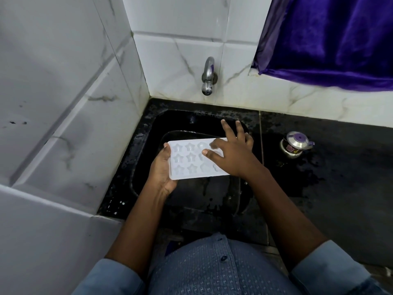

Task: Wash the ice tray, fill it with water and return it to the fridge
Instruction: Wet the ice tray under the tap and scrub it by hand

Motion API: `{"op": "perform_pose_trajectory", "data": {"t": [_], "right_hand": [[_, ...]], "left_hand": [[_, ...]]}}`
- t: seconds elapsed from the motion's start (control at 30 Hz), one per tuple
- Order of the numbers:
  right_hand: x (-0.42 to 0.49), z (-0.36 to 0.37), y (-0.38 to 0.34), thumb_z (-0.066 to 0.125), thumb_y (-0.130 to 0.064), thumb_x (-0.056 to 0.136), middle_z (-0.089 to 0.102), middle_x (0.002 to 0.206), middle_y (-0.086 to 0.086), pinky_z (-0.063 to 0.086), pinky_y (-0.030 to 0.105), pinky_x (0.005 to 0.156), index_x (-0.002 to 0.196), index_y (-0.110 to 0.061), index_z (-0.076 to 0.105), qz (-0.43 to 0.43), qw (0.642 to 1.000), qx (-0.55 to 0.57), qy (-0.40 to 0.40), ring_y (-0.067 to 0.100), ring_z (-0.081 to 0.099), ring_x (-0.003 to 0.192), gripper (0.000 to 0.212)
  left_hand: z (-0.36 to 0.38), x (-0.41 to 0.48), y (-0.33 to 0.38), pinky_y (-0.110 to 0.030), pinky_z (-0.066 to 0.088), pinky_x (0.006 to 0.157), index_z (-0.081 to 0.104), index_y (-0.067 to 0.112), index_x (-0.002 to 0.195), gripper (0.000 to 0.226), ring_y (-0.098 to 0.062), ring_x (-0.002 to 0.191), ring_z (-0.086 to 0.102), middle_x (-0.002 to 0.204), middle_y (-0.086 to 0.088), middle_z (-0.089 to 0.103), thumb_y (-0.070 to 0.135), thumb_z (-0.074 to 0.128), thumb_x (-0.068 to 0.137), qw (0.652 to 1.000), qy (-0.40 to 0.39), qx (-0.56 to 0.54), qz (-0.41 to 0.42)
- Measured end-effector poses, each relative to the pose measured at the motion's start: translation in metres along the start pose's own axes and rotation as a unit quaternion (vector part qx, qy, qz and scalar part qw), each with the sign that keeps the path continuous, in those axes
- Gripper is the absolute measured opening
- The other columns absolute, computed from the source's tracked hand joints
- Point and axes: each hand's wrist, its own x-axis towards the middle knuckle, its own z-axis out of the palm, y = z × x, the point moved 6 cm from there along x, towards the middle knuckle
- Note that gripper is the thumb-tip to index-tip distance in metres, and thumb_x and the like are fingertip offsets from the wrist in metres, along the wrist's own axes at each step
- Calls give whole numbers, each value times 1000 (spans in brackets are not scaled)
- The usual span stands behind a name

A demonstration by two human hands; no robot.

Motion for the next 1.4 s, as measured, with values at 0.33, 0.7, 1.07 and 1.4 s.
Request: {"op": "perform_pose_trajectory", "data": {"t": [0.33, 0.7, 1.07, 1.4], "right_hand": [[1, -2, -3, 35, -78, 97, -7, 176, -3, -6, 60, 124, 129, -40, 66, 2, 1000, -3, -6, 30, -24, 158, 58], [0, -1, -6, 35, -78, 97, -5, 176, -3, -5, 59, 124, 132, -41, 64, -6, 1000, -3, -2, 29, -23, 158, 58], [-5, 0, -7, 36, -78, 97, -5, 176, -2, -5, 61, 123, 127, -41, 67, -10, 1000, 2, -5, 31, -22, 158, 57], [-12, 0, -9, 33, -79, 97, -5, 176, -2, -5, 61, 122, 132, -40, 65, -3, 1000, -4, -6, 31, -22, 158, 61]], "left_hand": [[-6, 1, 4, -52, 60, 89, 65, 4, 133, 62, -40, 114, 73, 129, -23, 72, 56, 41, 109, 1000, 6, -3, 15], [-7, -1, 8, -49, 65, 80, 64, 3, 135, 62, -38, 111, 75, 127, -22, 73, 55, 41, 109, 1000, 5, -3, 26], [-10, 0, 0, -52, 60, 91, 62, 3, 138, 66, -41, 117, 71, 132, -24, 70, 57, 39, 109, 1000, 7, -6, 2], [-7, -5, -2, -52, 57, 89, 66, 4, 131, 62, -37, 105, 77, 122, -22, 75, 55, 37, 110, 1000, 12, -21, -4]]}}
